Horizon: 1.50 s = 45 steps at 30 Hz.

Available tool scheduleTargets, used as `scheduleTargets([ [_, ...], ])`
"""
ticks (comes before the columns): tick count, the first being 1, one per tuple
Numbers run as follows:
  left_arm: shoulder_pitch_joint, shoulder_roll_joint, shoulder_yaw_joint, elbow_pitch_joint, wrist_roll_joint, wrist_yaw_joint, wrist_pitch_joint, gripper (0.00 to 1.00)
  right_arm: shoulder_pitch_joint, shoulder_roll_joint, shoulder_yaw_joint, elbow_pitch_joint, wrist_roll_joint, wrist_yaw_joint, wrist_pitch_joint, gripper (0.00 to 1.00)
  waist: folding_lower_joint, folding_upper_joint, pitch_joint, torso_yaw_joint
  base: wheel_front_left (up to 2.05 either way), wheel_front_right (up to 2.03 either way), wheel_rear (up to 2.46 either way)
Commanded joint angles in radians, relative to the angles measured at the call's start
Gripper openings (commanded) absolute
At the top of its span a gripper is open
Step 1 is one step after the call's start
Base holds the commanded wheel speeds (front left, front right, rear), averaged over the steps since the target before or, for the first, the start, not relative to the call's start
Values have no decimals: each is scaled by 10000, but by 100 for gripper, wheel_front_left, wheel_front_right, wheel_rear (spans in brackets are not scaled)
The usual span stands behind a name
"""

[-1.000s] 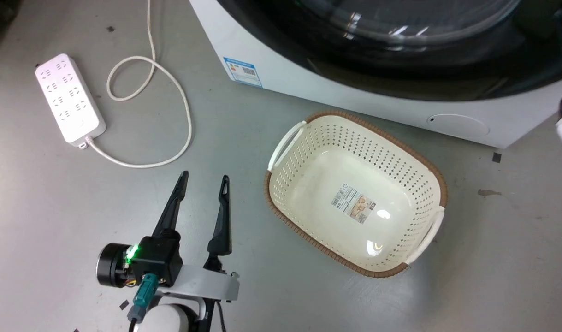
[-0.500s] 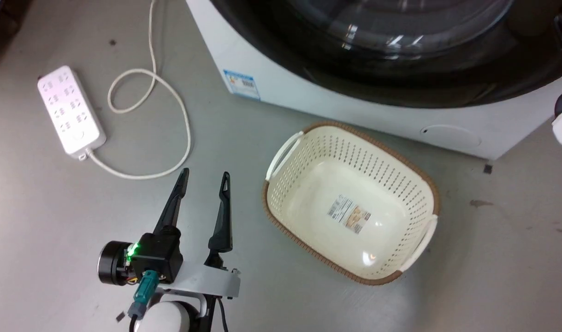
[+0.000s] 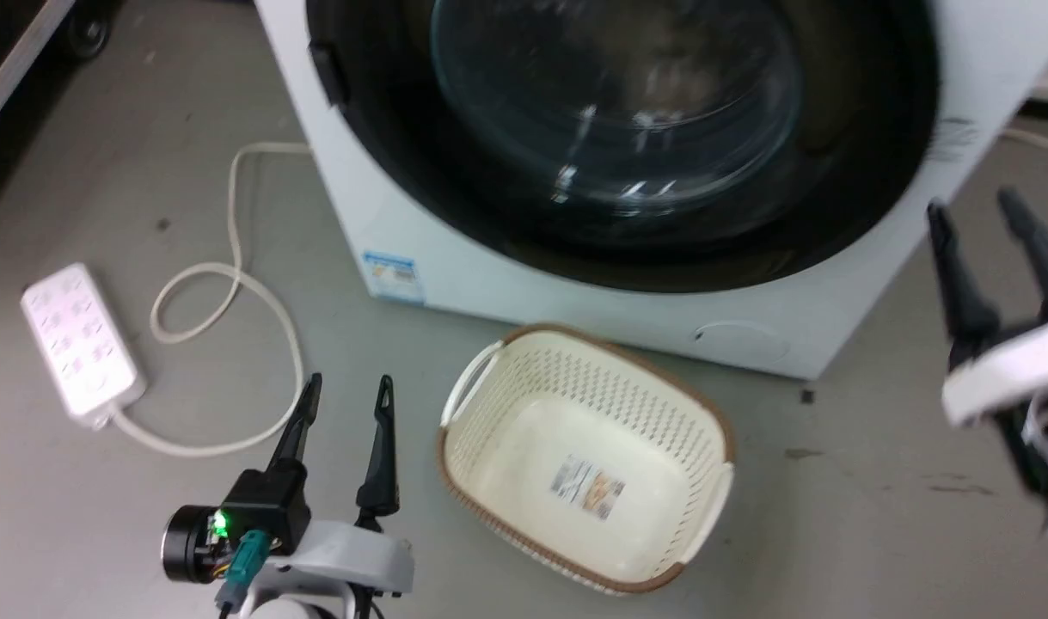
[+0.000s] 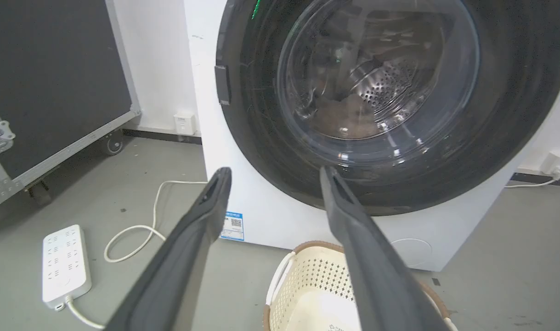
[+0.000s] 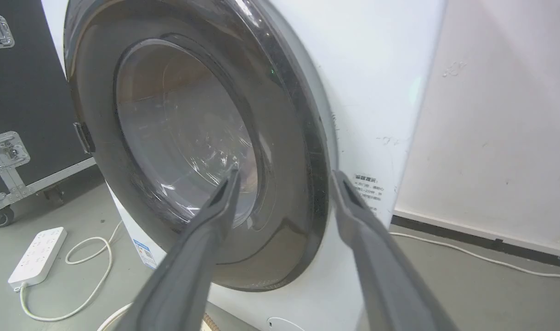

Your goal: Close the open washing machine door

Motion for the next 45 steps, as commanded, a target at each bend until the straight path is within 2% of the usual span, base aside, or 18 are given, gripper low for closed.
scheduleTargets([
  [1,152,26,114,44,-16,-45,-53,100,858,374,-473,-573,-572,-7,-54,100,3,0,-583,-557,0,0,0],
  [2,313,90,156,152,87,-171,-53,100,2160,1157,-1529,-1602,-1594,-7,-56,100,3,0,-842,-767,0,0,0],
  [3,353,116,159,171,119,-223,-53,100,2538,1478,-1824,-1895,-1887,-7,-56,100,3,0,-902,-827,0,0,0],
  [7,477,136,229,177,211,-308,-53,100,3849,2638,-2756,-2876,-3007,-7,-57,100,3,0,-1041,-983,0,0,0],
  [10,549,121,179,147,230,-432,-53,100,4582,3259,-3030,-3381,-3560,-7,-57,100,3,0,-1065,-1022,0,0,0],
  [16,672,99,96,136,355,-519,-53,100,5484,3620,-3017,-3823,-4442,-7,-58,100,3,0,-1190,-1037,0,0,0],
  [27,813,58,93,219,297,-669,-53,100,5796,3889,-3179,-3744,-4574,-7,-40,100,3,0,-1301,-1026,0,0,0],
  [28,700,50,107,232,276,-637,0,0,5667,3845,-3185,-3739,-4521,2,-17,0,3,0,-1306,-1016,0,0,0],
  [45,736,35,239,89,384,-595,304,0,5627,3852,-3064,-3821,-4559,1,283,0,3,0,-1350,-1092,0,0,0],
])
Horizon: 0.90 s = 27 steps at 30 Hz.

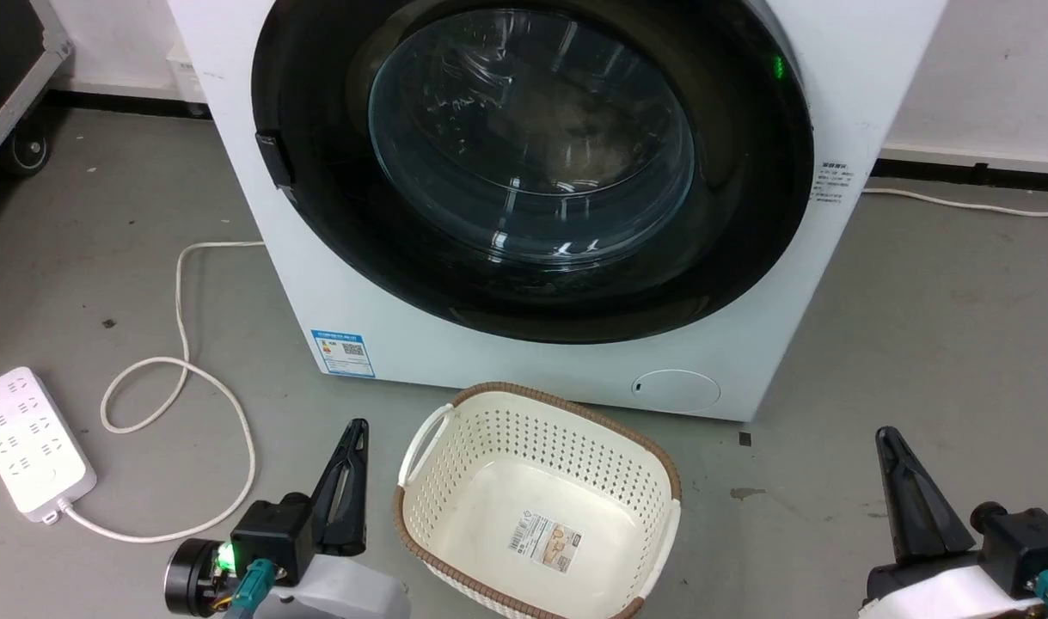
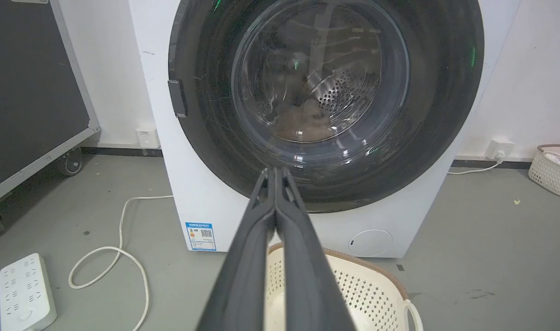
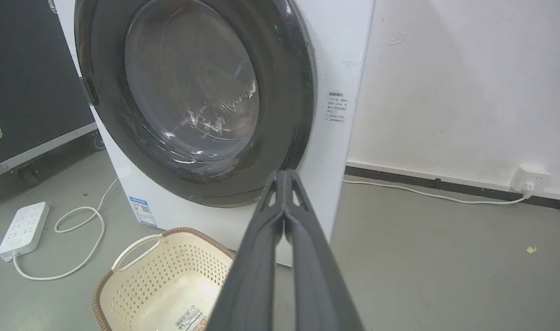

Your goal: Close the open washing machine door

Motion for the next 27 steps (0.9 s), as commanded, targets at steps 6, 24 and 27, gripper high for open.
scheduleTargets([
  [6,56,-5,98,-110,138,46,152,0,-44,13,73,-88,-57,-2,151,0,0,0,-17,-33,0,0,0],
  [24,110,-19,288,-320,296,94,561,0,-90,27,251,-202,-112,-3,562,0,0,0,-72,-139,0,0,0],
  [27,119,-21,317,-351,320,101,622,0,-96,29,278,-219,-120,-3,624,0,0,0,-80,-155,0,0,0],
])
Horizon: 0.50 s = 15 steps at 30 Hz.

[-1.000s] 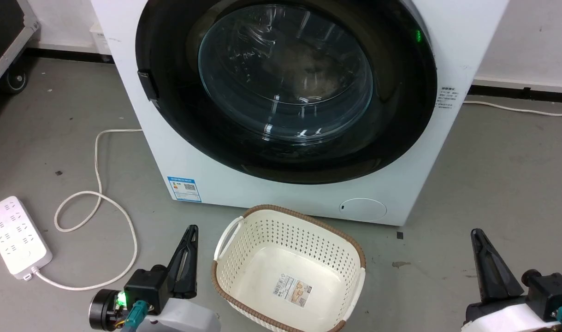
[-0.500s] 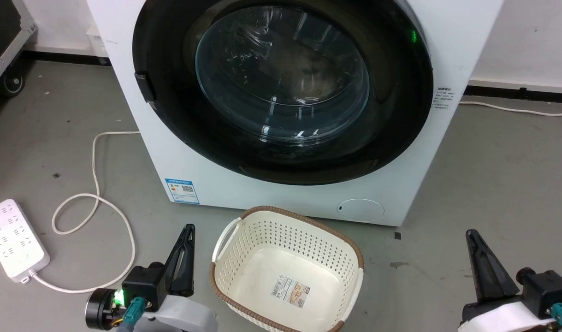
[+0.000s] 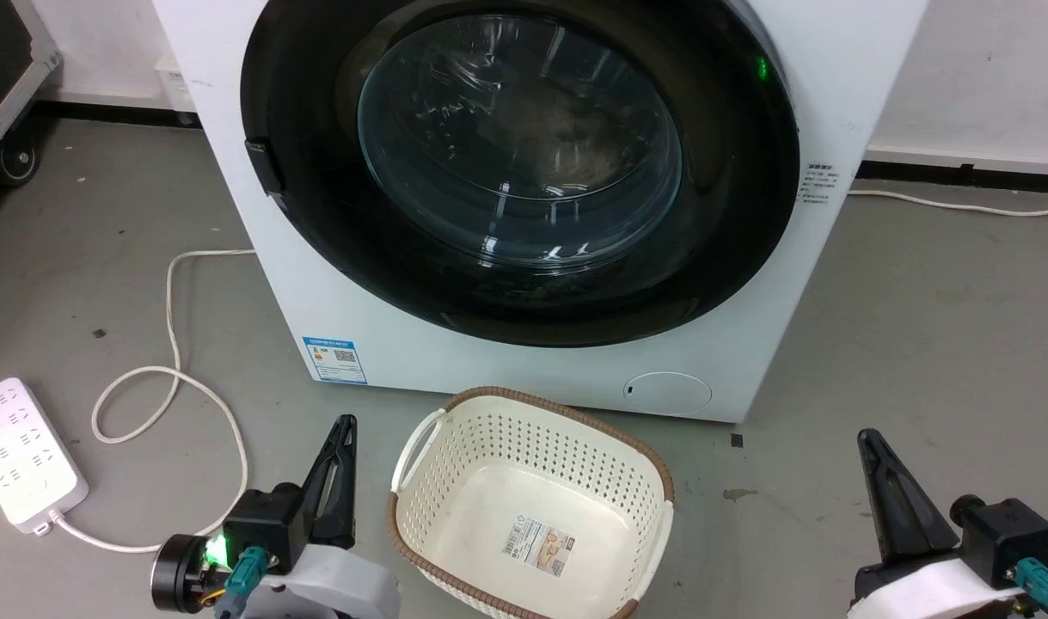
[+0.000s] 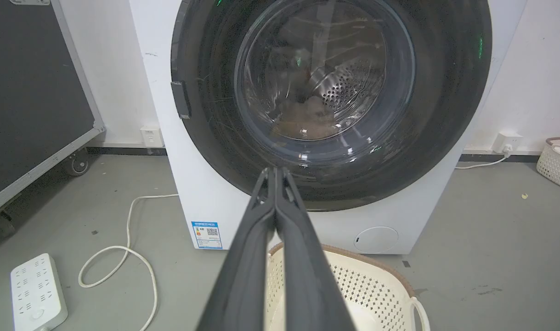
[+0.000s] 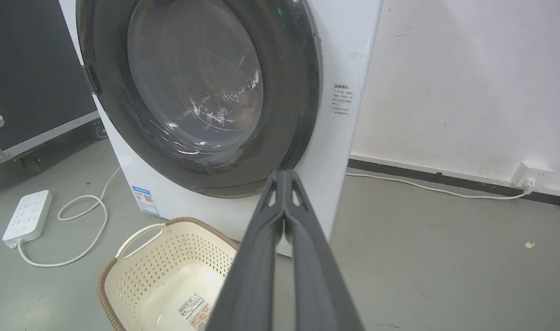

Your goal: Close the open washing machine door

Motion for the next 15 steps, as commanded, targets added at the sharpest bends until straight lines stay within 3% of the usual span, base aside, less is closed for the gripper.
scheduleTargets([
  [1,120,4,48,-70,79,57,58,0,-83,30,38,-81,-37,-3,58,0,0,0,-4,-8,0,0,0],
  [15,158,-5,181,-216,189,90,342,0,-115,39,162,-161,-75,-4,345,0,0,0,-43,-82,0,0,0],
])
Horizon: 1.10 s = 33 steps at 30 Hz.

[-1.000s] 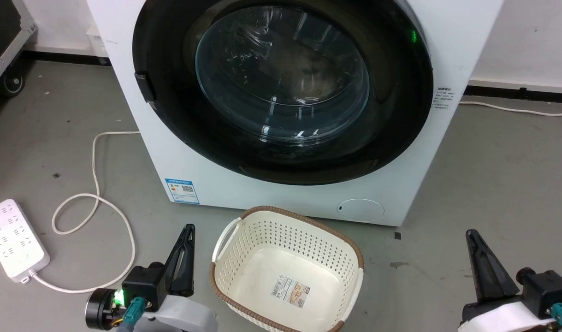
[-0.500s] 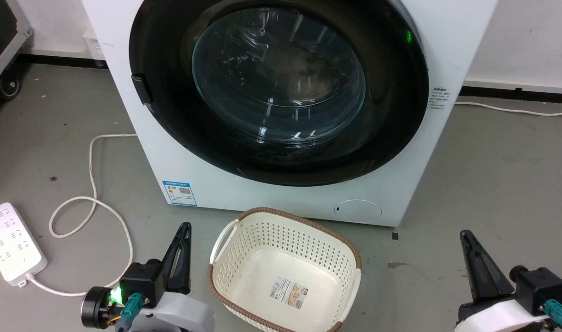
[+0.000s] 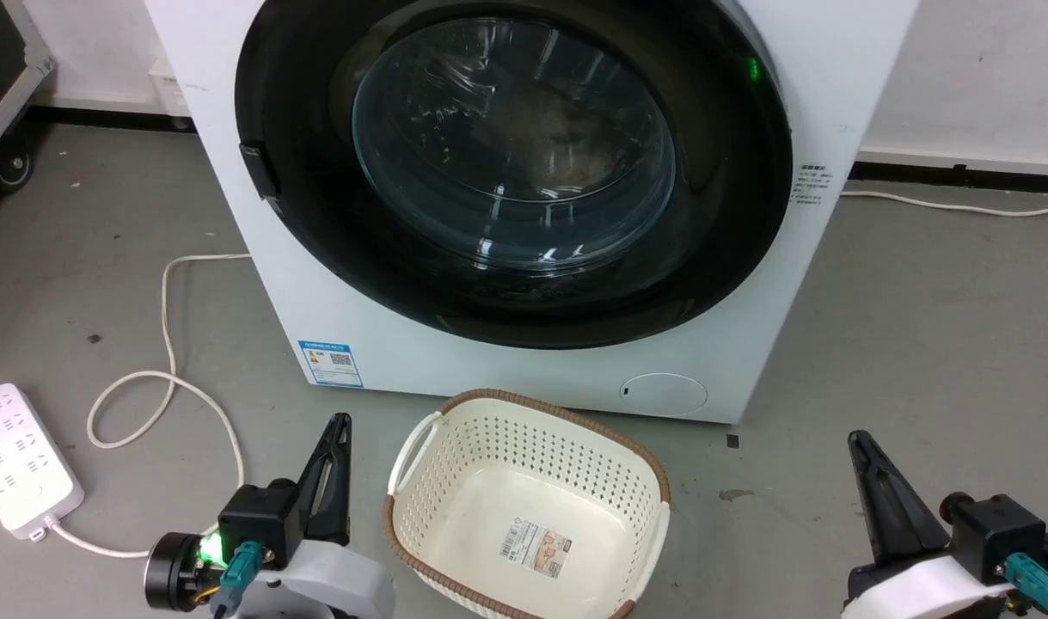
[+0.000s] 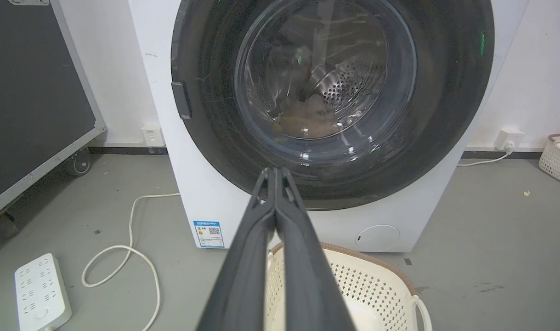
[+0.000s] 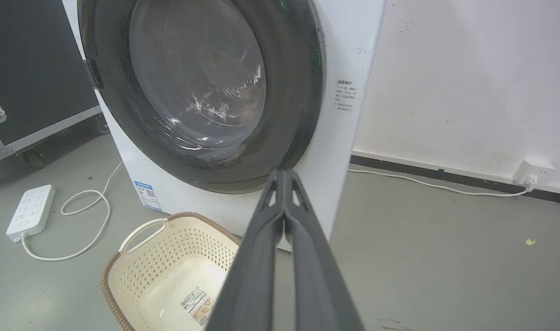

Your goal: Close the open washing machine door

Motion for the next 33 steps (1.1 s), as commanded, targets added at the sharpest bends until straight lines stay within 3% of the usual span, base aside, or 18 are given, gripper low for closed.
scheduleTargets([
  [1,157,5,58,-75,95,43,66,0,-115,38,28,-93,-74,-4,66,0,0,0,-5,-9,0,0,0],
  [33,248,-16,372,-421,356,121,740,0,-190,60,322,-282,-165,-7,745,0,0,0,-95,-184,0,0,0],
])
